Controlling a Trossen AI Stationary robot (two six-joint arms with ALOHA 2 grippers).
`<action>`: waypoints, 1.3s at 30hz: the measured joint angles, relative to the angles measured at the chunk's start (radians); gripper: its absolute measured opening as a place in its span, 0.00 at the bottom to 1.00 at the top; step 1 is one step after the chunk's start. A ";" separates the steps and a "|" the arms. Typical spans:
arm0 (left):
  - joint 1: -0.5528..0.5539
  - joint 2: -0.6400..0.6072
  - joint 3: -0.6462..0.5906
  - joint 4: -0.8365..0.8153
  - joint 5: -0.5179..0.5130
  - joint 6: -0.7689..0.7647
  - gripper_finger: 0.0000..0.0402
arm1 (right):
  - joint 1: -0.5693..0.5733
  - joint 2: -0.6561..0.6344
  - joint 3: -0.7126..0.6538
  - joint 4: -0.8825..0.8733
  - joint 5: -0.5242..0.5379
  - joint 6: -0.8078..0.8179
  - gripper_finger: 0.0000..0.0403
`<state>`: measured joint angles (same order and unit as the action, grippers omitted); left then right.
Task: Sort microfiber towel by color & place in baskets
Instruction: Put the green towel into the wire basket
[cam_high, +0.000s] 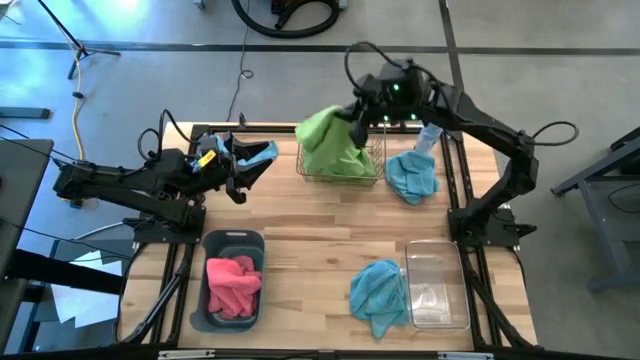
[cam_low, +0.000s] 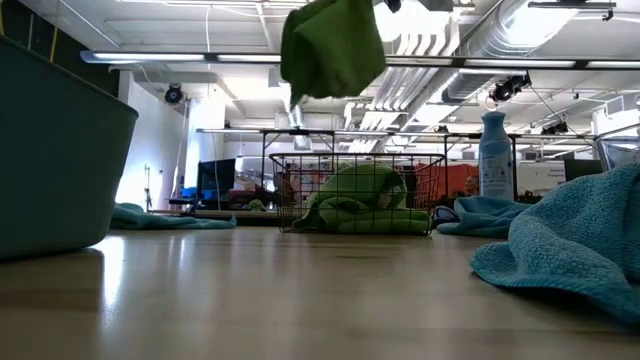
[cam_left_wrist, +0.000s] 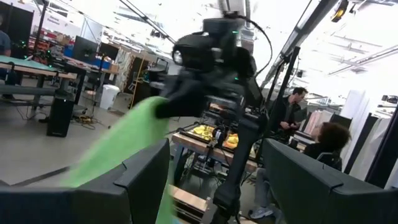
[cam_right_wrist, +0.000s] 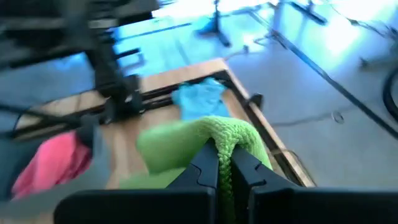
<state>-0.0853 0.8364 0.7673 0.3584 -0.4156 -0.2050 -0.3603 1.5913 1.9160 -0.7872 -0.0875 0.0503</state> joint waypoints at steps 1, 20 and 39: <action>0.000 0.000 0.000 0.000 0.000 0.000 0.61 | -0.018 0.009 0.000 0.000 0.000 0.022 0.00; 0.000 0.000 0.000 -0.003 0.000 0.000 0.61 | -0.143 0.236 0.000 -0.161 0.113 0.253 0.00; 0.000 0.000 0.000 -0.050 0.005 -0.001 0.61 | -0.151 0.471 0.000 -0.181 0.073 0.601 0.00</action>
<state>-0.0853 0.8364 0.7673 0.3080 -0.4104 -0.2058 -0.5110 2.0622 1.9156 -0.9678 -0.0146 0.6513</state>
